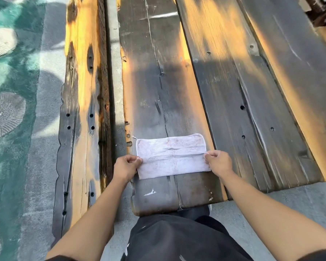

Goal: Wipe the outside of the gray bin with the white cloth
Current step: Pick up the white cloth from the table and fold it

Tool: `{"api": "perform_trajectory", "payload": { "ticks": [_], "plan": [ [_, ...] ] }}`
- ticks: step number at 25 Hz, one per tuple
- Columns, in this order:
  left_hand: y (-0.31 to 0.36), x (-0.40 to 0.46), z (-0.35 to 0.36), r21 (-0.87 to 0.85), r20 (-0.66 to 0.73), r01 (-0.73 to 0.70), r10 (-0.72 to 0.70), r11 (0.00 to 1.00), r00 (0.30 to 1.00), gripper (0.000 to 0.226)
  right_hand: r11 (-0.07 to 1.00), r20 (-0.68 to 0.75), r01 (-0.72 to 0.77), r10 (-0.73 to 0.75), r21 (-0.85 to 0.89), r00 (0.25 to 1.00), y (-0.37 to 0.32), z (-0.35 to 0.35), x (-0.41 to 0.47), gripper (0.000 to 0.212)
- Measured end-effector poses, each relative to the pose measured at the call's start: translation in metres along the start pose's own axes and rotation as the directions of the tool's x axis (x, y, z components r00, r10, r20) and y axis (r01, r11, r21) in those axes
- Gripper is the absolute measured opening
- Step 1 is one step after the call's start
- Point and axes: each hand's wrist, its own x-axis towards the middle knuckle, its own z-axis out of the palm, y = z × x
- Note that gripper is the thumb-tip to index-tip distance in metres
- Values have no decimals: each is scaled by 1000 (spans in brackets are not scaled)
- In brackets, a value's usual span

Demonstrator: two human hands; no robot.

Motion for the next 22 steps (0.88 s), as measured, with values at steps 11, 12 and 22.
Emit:
{"api": "perform_trajectory", "payload": {
  "ticks": [11, 12, 22],
  "plan": [
    [36, 84, 9, 88, -97, -43, 52, 995, 994, 17, 991, -73, 42, -52, -125, 996, -56, 19, 73, 16],
    [36, 87, 10, 107, -103, -45, 56, 993, 993, 18, 991, -68, 37, -47, -132, 997, -55, 20, 76, 16],
    [21, 60, 11, 244, -168, -93, 136, 965, 976, 21, 991, -130, -20, 3, -133, 992, -43, 20, 59, 19]
  ]
}}
